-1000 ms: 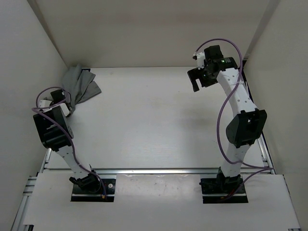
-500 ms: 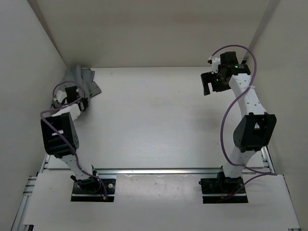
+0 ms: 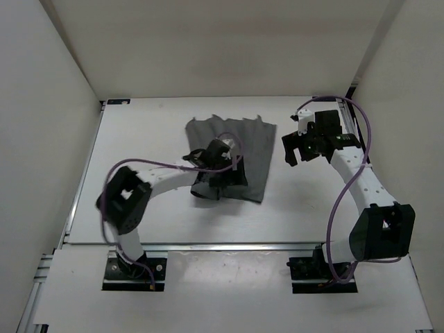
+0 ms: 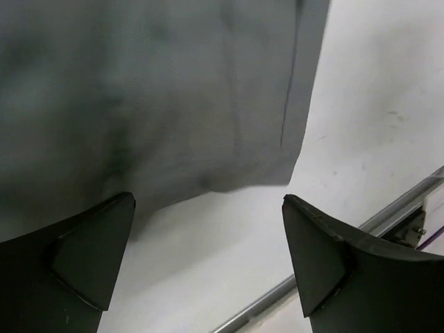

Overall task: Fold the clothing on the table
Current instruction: Move the skirt to the center of the board

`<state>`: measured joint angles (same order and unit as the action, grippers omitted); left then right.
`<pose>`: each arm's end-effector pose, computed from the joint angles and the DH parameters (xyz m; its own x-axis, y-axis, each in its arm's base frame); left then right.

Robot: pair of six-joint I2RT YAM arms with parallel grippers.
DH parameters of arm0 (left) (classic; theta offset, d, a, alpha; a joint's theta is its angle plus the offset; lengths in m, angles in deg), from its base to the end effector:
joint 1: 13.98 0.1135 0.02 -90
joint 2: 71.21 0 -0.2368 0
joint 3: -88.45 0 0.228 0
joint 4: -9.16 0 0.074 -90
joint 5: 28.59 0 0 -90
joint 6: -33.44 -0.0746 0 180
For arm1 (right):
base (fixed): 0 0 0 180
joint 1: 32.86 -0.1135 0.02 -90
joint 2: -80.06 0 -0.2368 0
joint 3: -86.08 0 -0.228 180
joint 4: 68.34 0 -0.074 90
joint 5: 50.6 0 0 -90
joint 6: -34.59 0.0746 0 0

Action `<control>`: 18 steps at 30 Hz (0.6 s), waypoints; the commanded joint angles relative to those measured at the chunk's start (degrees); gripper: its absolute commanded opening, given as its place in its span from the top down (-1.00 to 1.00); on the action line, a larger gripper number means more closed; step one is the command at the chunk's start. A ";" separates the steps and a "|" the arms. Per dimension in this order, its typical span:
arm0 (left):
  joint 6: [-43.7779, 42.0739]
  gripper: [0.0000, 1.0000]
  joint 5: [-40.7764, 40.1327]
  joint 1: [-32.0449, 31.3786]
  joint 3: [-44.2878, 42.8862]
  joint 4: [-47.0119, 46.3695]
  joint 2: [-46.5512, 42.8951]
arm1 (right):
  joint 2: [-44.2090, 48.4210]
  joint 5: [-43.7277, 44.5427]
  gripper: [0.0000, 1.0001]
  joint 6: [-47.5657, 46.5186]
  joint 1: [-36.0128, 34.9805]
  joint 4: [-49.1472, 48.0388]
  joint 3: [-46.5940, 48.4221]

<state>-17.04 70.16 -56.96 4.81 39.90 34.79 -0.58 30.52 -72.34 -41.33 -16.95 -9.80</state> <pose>0.2738 -0.2707 0.1363 -0.9226 0.0000 -0.3858 0.1990 0.8567 -0.4759 0.3030 0.0568 0.2514 -0.6300 -0.3847 -0.6746 -0.4509 0.8885 -0.0856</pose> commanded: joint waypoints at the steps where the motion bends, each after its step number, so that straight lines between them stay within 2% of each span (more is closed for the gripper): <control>1: -3.77 -0.97 -10.14 7.99 4.11 -4.46 -21.68 | 2.94 -3.41 -0.94 0.40 0.65 -5.99 -2.67; 3: -3.23 -0.98 -11.48 12.81 12.00 -9.49 -29.33 | 2.60 -5.79 -0.94 1.72 1.17 -5.64 -3.38; 4: -5.67 -0.98 -11.04 17.10 15.09 -7.51 -35.62 | 2.51 -10.93 -0.97 2.68 1.61 -5.56 -4.16; 6: -9.01 -0.98 -9.03 19.33 15.47 -4.69 -36.64 | 2.33 -15.70 -0.98 2.70 1.96 -5.30 -4.88; 9: -12.36 -0.97 -6.65 20.04 16.52 -4.94 -36.74 | 0.49 -17.30 -0.98 2.95 1.53 -4.50 -3.91; 12: -17.18 -0.98 -6.82 19.25 14.60 -1.78 -31.92 | -1.44 -15.91 -0.98 4.44 1.70 -3.63 -3.56; 15: -23.16 -0.97 -7.78 17.06 10.03 2.43 -23.48 | -1.71 -12.22 -0.99 6.46 1.35 -4.23 -5.74; 18: -25.98 -0.97 -8.49 18.37 5.55 4.55 -16.44 | -1.62 -12.03 -0.98 8.31 1.88 -4.68 -7.50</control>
<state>-36.42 62.03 -39.00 14.58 39.92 16.30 -2.31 17.88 -66.99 -39.91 -20.60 -15.83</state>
